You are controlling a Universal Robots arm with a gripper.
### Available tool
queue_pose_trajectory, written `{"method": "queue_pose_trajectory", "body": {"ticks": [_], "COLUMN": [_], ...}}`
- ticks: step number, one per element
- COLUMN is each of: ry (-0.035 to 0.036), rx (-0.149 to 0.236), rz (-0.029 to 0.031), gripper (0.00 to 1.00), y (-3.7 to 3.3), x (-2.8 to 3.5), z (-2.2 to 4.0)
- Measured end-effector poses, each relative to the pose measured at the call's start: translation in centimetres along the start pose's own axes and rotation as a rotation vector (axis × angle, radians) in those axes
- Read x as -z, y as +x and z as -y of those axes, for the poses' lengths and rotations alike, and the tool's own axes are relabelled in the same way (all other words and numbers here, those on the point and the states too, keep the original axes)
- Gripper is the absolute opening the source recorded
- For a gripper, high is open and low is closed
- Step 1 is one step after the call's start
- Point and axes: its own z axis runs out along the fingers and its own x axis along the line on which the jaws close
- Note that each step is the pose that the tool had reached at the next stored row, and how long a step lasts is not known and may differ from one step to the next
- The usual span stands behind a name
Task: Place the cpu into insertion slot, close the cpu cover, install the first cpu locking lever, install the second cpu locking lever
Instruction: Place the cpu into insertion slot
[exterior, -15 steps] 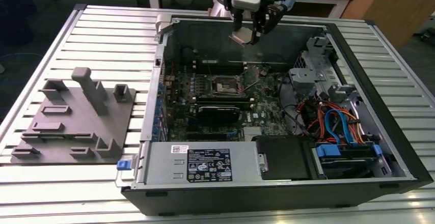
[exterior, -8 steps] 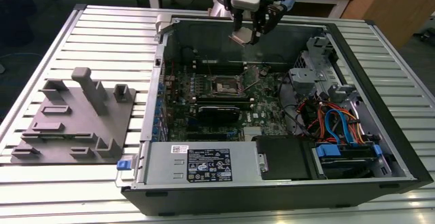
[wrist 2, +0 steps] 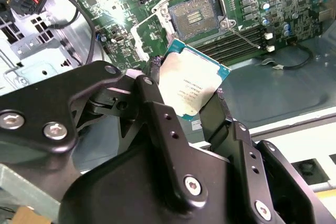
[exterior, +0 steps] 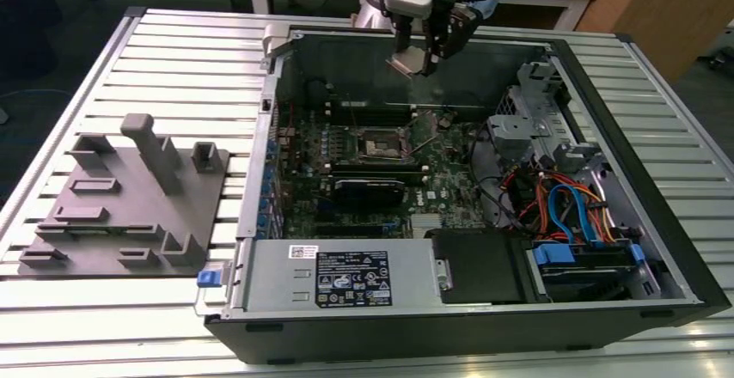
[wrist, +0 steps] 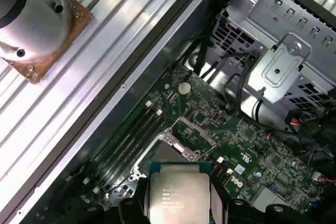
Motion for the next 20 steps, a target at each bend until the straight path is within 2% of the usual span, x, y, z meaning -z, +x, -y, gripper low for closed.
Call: {"method": "queue_pose_trajectory", "body": {"ticks": [12,20], "ry": [-0.0022,-0.0031], "rx": [-0.117,-0.165], "rz": [0.01,0.0141], "gripper": [0.54,0.54], "y": [0.01,0.04], "x": [-0.09,-0.15], "z": [0.03,0.08]}}
